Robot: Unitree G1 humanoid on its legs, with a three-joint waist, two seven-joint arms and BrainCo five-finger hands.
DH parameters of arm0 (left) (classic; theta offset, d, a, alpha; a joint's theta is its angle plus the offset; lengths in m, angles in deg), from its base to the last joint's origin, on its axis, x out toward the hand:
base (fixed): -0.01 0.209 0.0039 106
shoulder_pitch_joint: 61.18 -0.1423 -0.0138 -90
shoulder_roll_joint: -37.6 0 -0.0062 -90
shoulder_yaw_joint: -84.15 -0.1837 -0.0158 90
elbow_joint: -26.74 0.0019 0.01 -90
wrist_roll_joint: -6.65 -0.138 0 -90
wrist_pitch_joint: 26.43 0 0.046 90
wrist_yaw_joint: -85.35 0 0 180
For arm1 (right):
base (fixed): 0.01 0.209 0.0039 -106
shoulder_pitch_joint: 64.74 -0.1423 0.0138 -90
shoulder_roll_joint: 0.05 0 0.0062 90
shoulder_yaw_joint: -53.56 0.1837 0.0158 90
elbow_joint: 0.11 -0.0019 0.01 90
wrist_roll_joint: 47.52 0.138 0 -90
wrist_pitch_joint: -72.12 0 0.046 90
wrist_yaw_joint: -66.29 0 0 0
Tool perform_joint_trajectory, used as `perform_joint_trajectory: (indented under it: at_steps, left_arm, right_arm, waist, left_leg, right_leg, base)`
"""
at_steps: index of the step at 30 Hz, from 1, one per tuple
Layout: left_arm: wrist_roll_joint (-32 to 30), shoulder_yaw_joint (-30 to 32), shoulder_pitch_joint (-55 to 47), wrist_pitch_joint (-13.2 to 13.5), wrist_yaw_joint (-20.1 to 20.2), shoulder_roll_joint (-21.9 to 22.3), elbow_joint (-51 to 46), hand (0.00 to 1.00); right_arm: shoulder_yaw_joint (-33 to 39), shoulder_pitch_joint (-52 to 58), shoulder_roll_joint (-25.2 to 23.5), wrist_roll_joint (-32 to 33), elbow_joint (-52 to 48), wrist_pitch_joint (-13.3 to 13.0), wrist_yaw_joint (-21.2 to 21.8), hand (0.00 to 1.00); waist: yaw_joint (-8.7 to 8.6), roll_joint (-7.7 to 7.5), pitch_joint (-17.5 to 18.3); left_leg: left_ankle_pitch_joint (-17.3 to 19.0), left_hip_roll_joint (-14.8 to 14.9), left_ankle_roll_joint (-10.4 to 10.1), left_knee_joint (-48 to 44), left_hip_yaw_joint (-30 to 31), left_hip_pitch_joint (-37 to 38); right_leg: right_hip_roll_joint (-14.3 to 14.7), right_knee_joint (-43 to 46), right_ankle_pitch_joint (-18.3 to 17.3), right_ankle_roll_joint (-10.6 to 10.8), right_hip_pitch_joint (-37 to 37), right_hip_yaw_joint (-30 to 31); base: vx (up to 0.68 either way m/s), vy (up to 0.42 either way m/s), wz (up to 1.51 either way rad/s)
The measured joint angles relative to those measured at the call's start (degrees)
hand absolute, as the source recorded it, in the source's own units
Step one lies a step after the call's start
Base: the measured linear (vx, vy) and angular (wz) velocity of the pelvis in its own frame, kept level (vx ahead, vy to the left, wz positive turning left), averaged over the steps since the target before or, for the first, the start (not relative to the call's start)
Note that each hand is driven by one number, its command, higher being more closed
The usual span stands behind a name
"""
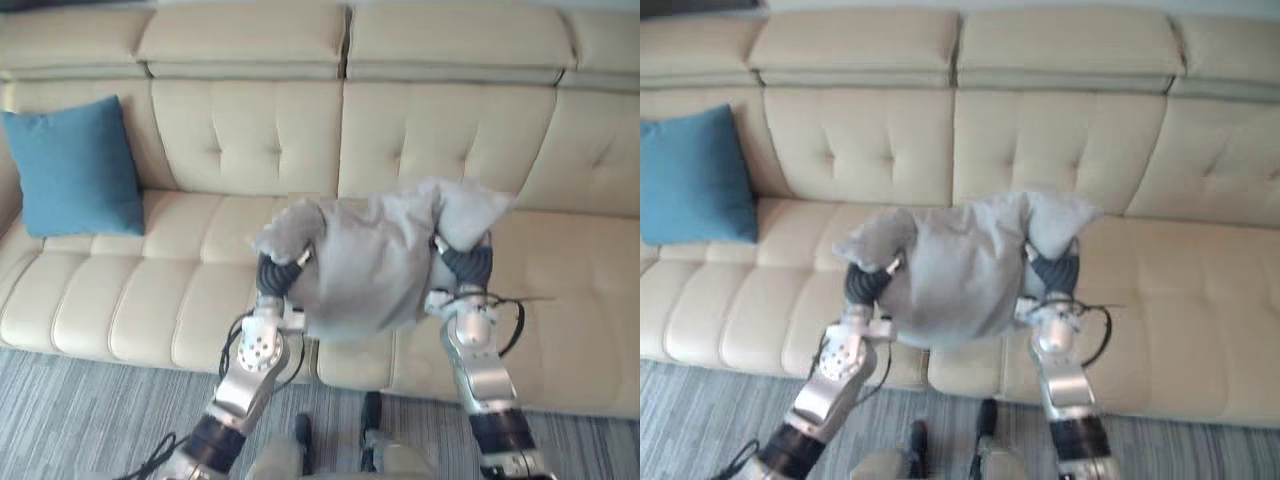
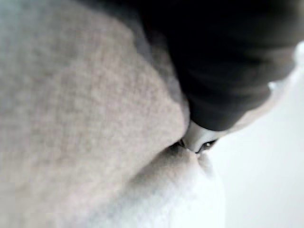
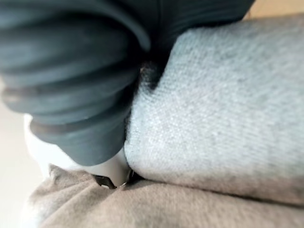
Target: Pick up cushions and gather them together orderly.
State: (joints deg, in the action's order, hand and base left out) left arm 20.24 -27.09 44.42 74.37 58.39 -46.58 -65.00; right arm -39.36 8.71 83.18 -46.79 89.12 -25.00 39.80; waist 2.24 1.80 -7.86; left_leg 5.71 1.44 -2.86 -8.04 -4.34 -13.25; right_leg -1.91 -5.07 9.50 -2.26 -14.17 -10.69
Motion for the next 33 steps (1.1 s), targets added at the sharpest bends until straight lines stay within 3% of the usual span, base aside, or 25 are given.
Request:
perform_joint_trajectory:
  at_steps: [6,10,12,16,18,22,23,24,30,33]
  left_arm:
    - [-1.7,2.7,15.5,0.9,-4.9,-1.6,3.9,1.00]
    - [-2.4,4.2,27.1,1.3,-6.7,-7.1,9.5,1.00]
    - [-2.4,4.9,31.7,1.4,-6.8,-8.0,14.1,1.00]
    - [-2.4,6.9,39.4,1.3,-6.9,-9.2,23.5,1.00]
    - [-2.3,7.6,41.4,1.3,-6.9,-9.6,26.3,1.00]
    - [-2.2,9.5,42.8,1.1,-6.8,-9.5,29.4,1.00]
    - [-2.2,10.3,42.8,1.1,-6.9,-9.2,29.7,0.00]
    - [-2.2,11.0,43.0,1.2,-7.0,-9.2,29.7,0.00]
    - [-2.2,13.1,44.4,1.3,-7.8,-8.7,30.1,0.00]
    - [-2.2,14.0,48.1,1.3,-7.8,-9.1,33.0,0.00]
  right_arm:
    - [0.0,-11.8,0.1,-0.9,-0.5,0.0,-5.0,1.00]
    - [0.0,-21.0,0.5,-1.0,1.5,-0.2,-7.3,1.00]
    - [0.0,-25.7,1.1,-1.3,5.9,-0.3,-7.8,1.00]
    - [0.0,-33.1,2.2,-1.3,14.6,-0.2,-8.2,1.00]
    - [-0.1,-34.7,2.0,-1.3,17.2,-0.2,-8.3,1.00]
    - [-0.3,-36.3,0.8,-0.8,20.0,-0.1,-8.4,1.00]
    - [-0.3,-36.4,0.1,-0.8,20.0,-0.3,-8.4,1.00]
    - [-0.3,-36.6,-0.3,-0.8,20.0,-0.7,-8.4,0.00]
    - [0.2,-37.2,-0.1,-0.8,19.5,-1.7,-9.1,0.00]
    - [2.1,-38.8,0.1,-0.7,19.5,-2.0,-9.7,0.00]
  waist:
    - [0.93,0.21,-1.7]
    - [0.68,0.09,-4.7]
    - [-0.03,0.10,-4.9]
    - [-0.55,-0.03,-9.3]
    - [-0.83,-0.06,-9.5]
    - [-1.64,-0.40,-13.4]
    - [-1.63,-0.44,-13.5]
    - [-1.69,-0.44,-13.5]
    - [-1.65,-0.53,-13.5]
    - [-1.55,-1.34,-14.0]
  left_leg:
    - [-0.5,0.4,-0.1,-1.2,-1.9,-6.0]
    - [-0.7,0.3,0.0,-2.1,-3.3,-9.2]
    - [-1.0,0.1,0.2,-2.4,-3.4,-11.6]
    - [-1.3,-0.2,0.5,-2.5,-4.3,-13.8]
    - [-1.5,-0.4,0.7,-2.7,-4.5,-16.1]
    - [-1.6,-0.8,0.7,-2.7,-4.7,-16.7]
    - [-1.6,-0.7,0.7,-2.7,-4.7,-17.2]
    - [-1.6,-0.7,0.7,-2.7,-4.7,-17.5]
    - [-1.6,-0.9,0.8,-2.8,-4.8,-18.8]
    - [-1.8,-1.0,1.0,-3.2,-4.6,-20.1]
  right_leg:
    - [-0.1,2.3,0.6,0.0,-7.3,1.5]
    - [-0.2,3.8,1.1,0.0,-11.5,3.1]
    - [-0.4,3.5,2.0,0.2,-13.6,3.3]
    - [-0.4,1.3,4.6,1.5,-15.1,5.0]
    - [-0.6,0.7,5.5,2.4,-17.2,5.7]
    - [-0.8,0.6,6.0,2.5,-18.1,6.9]
    - [-0.8,0.5,6.7,3.4,-18.7,7.5]
    - [-0.8,0.5,7.0,3.8,-19.1,8.2]
    - [-1.0,0.1,8.4,4.5,-20.2,9.6]
    - [-1.2,0.1,8.5,4.5,-21.3,9.8]
  base:
    - [-0.02,0.016,-0.13]
    - [-0.04,0.031,-0.16]
    - [-0.03,0.036,-0.03]
    - [-0.01,0.042,-0.09]
    - [0.00,0.039,-0.04]
    - [0.02,0.039,-0.07]
    - [0.02,0.038,-0.13]
    - [0.03,0.053,-0.09]
    - [0.02,0.028,0.00]
    - [0.00,0.004,0.08]
